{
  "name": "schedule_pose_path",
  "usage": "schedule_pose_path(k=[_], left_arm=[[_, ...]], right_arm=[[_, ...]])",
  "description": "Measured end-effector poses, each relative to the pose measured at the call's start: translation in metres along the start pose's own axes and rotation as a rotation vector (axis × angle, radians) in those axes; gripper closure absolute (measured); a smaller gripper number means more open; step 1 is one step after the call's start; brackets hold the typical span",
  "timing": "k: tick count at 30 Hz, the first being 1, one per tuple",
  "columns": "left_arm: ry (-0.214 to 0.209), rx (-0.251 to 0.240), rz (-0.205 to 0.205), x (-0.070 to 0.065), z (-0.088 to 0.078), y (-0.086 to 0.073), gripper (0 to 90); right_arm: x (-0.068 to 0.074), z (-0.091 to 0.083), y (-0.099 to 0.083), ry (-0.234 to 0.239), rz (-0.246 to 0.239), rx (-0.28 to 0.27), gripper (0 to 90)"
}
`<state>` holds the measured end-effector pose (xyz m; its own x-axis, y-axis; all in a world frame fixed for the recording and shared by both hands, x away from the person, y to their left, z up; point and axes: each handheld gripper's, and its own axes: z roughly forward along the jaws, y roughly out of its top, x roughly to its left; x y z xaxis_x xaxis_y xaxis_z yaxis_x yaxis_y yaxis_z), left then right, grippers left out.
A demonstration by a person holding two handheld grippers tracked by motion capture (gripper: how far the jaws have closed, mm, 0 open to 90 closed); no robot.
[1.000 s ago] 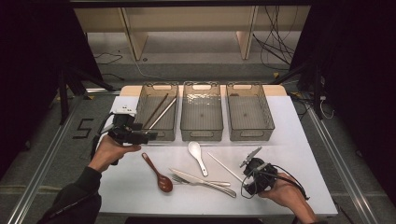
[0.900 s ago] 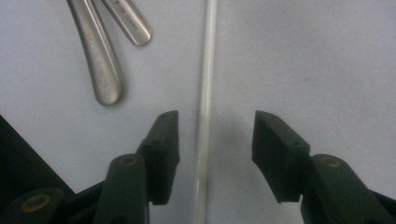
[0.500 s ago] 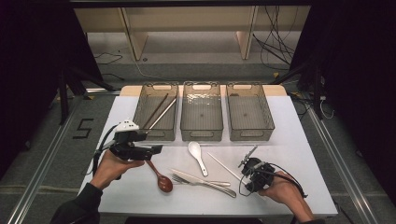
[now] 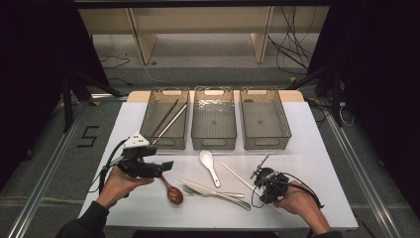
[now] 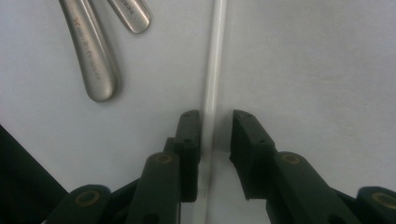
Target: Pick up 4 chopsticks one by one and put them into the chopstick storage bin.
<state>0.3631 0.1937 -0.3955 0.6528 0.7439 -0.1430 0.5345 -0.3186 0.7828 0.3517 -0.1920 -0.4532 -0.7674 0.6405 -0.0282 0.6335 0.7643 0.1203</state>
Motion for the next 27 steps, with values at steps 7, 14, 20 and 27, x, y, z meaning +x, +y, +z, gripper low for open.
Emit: schedule_pose_path(k=[7, 14, 20, 27], left_arm=[[0.001, 0.009, 0.011, -0.001, 0.001, -0.002, 16.9], [0.0, 0.012, 0.008, -0.001, 0.002, -0.003, 16.9], [-0.001, 0.007, 0.007, 0.0, 0.001, -0.002, 17.0], [-0.002, 0.012, 0.005, 0.0, 0.002, -0.003, 17.0]], right_arm=[[0.0, 0.001, 0.003, 0.012, -0.004, 0.022, 80.2], [0.0, 0.0, 0.006, 0.011, -0.006, 0.045, 84.7], [-0.001, -0.001, 0.005, 0.01, -0.019, 0.037, 85.1], [-0.008, -0.011, -0.001, 0.006, -0.003, -0.011, 85.2]])
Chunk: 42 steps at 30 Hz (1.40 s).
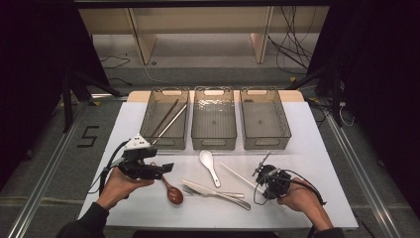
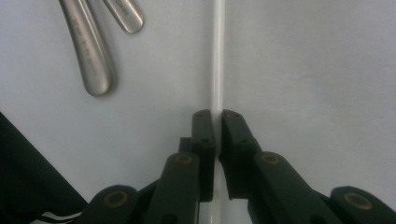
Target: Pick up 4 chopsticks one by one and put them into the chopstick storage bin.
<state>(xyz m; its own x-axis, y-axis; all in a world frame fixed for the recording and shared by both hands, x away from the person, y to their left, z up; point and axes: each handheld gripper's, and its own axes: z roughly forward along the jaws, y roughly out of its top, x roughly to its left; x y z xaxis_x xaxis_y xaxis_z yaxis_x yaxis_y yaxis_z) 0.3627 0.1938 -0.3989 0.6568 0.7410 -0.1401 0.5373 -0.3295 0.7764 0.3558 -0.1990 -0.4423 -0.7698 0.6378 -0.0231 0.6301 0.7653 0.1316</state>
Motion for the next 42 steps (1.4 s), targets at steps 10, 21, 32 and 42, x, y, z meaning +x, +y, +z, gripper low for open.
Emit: schedule_pose_path(k=[10, 21, 32, 42], left_arm=[[-0.034, 0.018, 0.049, -0.011, 0.002, 0.004, 16.8], [-0.114, 0.1, 0.193, -0.04, 0.012, 0.012, 16.8], [-0.188, 0.2, 0.322, -0.065, 0.031, 0.019, 20.3], [-0.188, 0.279, 0.434, -0.08, 0.049, 0.022, 21.2]], right_arm=[[0.02, -0.023, 0.007, -0.027, -0.109, -0.084, 85.1], [0.047, -0.032, 0.018, -0.043, -0.241, -0.115, 85.1], [0.062, -0.038, 0.023, -0.05, -0.307, -0.123, 85.1], [0.066, -0.04, 0.023, -0.052, -0.336, -0.133, 85.1]])
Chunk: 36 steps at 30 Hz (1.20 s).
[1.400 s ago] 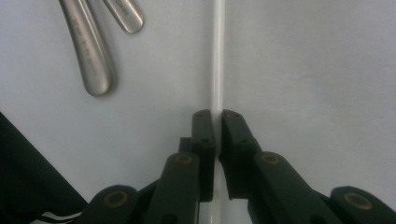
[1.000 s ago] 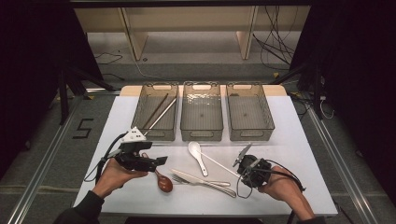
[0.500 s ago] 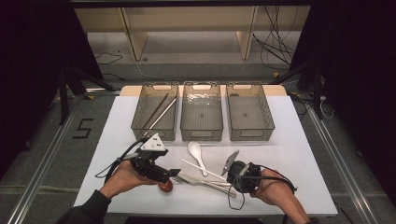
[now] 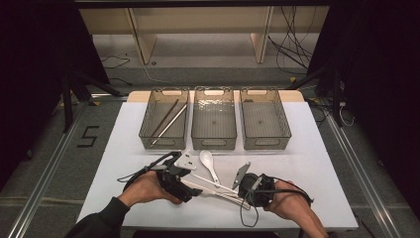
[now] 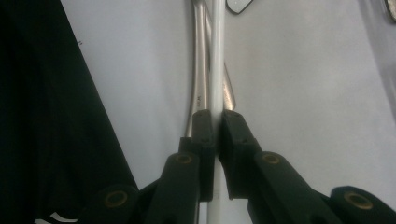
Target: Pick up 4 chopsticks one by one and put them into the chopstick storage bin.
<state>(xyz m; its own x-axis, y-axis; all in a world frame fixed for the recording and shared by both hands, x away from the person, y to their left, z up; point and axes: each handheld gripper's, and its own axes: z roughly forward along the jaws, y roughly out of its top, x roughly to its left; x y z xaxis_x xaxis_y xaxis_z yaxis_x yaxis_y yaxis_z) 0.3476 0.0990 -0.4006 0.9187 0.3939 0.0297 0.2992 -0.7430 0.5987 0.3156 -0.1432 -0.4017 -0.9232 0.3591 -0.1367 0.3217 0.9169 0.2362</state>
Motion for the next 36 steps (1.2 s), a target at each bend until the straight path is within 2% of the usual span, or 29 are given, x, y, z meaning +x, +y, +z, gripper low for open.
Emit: schedule_pose_path(k=[6, 14, 18, 28, 36], left_arm=[[-0.009, 0.017, 0.019, -0.003, 0.004, 0.004, 22.0], [-0.059, 0.072, 0.055, -0.007, 0.012, 0.009, 28.5], [-0.074, 0.094, 0.072, -0.009, 0.017, 0.008, 33.3], [-0.086, 0.122, 0.093, -0.009, 0.02, 0.007, 47.8], [-0.115, 0.143, 0.127, -0.013, 0.02, 0.005, 60.0]], right_arm=[[0.003, 0.0, 0.002, 0.004, -0.009, 0.01, 85.1], [0.009, 0.0, 0.004, 0.011, -0.041, 0.008, 85.1], [0.009, -0.002, 0.005, 0.01, -0.068, 0.007, 85.1], [0.015, -0.002, 0.007, 0.016, -0.106, 0.0, 85.0], [0.018, -0.003, 0.008, 0.018, -0.127, -0.008, 85.0]])
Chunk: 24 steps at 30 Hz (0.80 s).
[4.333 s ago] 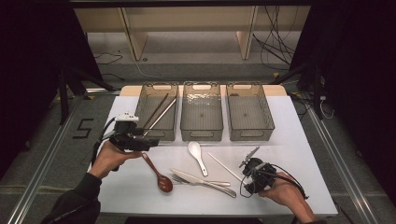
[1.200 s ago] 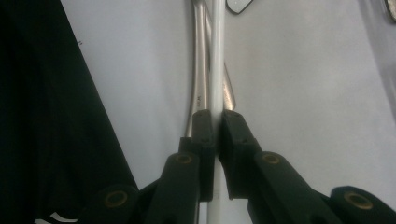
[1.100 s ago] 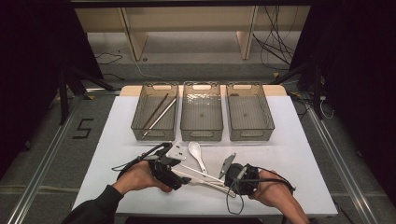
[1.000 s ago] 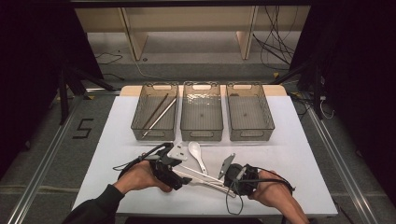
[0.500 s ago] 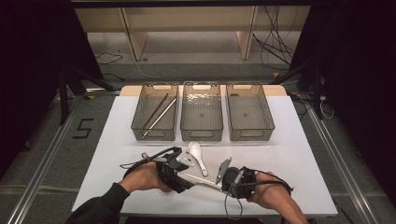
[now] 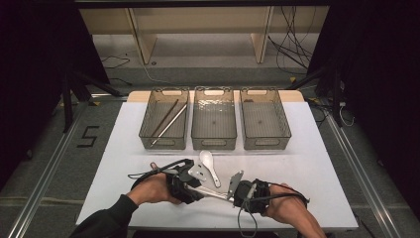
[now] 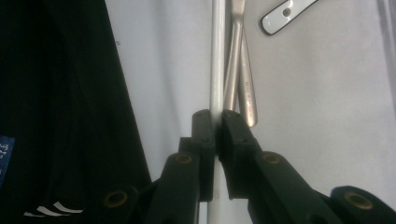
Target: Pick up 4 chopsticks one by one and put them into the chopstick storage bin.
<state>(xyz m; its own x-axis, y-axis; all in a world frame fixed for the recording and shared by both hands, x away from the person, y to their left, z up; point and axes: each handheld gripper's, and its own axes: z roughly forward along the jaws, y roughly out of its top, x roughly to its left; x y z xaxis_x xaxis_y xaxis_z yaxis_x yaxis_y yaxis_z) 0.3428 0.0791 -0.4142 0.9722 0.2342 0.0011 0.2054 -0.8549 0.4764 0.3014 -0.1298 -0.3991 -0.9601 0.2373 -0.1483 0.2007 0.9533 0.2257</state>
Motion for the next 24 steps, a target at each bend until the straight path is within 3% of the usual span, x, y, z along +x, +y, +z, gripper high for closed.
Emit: schedule_pose_path(k=[9, 16, 24], left_arm=[[-0.025, 0.019, 0.038, -0.002, 0.003, -0.002, 73.3], [-0.062, 0.034, 0.091, -0.003, 0.003, -0.005, 78.1], [-0.135, 0.042, 0.148, -0.011, 0.003, -0.006, 84.6]], right_arm=[[0.001, 0.002, 0.0, 0.009, -0.025, -0.004, 85.0], [0.003, 0.001, -0.001, 0.003, -0.07, -0.014, 84.7], [0.0, 0.001, -0.004, -0.004, -0.079, -0.031, 81.0]])
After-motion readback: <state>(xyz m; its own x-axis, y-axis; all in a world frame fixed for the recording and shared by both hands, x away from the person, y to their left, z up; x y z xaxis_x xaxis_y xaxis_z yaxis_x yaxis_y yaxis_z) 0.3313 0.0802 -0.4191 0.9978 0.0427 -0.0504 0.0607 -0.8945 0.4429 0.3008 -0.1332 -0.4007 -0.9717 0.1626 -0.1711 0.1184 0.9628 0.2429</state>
